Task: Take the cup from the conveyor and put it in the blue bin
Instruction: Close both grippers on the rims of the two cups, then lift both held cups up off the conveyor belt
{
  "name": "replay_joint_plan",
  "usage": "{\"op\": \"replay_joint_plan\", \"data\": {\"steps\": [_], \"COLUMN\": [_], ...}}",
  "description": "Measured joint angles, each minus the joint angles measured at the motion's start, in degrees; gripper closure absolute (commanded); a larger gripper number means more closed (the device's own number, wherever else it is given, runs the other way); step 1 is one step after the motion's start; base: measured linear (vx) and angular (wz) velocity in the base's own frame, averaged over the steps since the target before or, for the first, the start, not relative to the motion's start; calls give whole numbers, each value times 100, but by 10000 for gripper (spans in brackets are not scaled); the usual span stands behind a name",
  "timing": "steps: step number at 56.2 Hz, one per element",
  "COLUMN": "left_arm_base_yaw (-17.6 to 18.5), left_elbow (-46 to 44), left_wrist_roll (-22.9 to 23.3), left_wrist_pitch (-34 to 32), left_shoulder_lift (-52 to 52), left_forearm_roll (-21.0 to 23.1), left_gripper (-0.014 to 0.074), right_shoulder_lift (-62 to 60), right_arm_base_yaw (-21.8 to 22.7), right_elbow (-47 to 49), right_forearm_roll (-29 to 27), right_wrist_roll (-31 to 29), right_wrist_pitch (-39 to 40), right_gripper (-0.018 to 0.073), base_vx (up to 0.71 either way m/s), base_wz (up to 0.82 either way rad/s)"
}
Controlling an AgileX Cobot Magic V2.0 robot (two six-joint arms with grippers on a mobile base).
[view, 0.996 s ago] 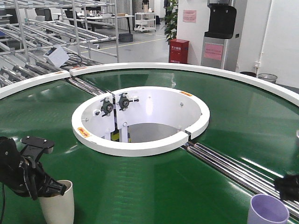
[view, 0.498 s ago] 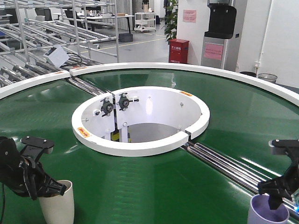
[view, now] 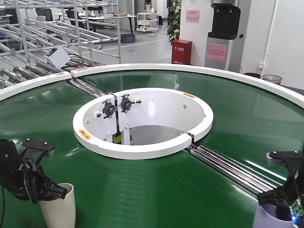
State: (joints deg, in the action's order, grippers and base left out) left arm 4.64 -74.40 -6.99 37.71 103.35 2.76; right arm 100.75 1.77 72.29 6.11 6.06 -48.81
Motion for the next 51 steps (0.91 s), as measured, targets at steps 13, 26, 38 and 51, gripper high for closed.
{"op": "replay_joint_plan", "data": {"steps": [13,26,38,51], "left_arm_base_yaw": [0,0,-5,-5], "left_elbow": [0,0,0,0], "left_wrist_roll": [0,-7,-7,-7], "left_wrist_pitch": [46,122,-153,-252], "left_shoulder_lift": [-27,-395,-1129,-2087], "left_forearm_roll": [0,-44,-51,23], "left_gripper": [603,603,603,603], "right_shoulder_lift": [-18,-113,-863,-1880], "right_arm_base_yaw": [0,0,-196,-956], "right_elbow": [39,41,29,561], "right_forearm_roll": [-246,-453,-805,-856], "right_wrist_roll": [-80,-220,-541,-562], "right_wrist_pitch": [-9,31,498,808], "right_gripper": [573,571,569,569], "base_vx": [0,0,0,0], "base_wz": [0,0,0,0]}}
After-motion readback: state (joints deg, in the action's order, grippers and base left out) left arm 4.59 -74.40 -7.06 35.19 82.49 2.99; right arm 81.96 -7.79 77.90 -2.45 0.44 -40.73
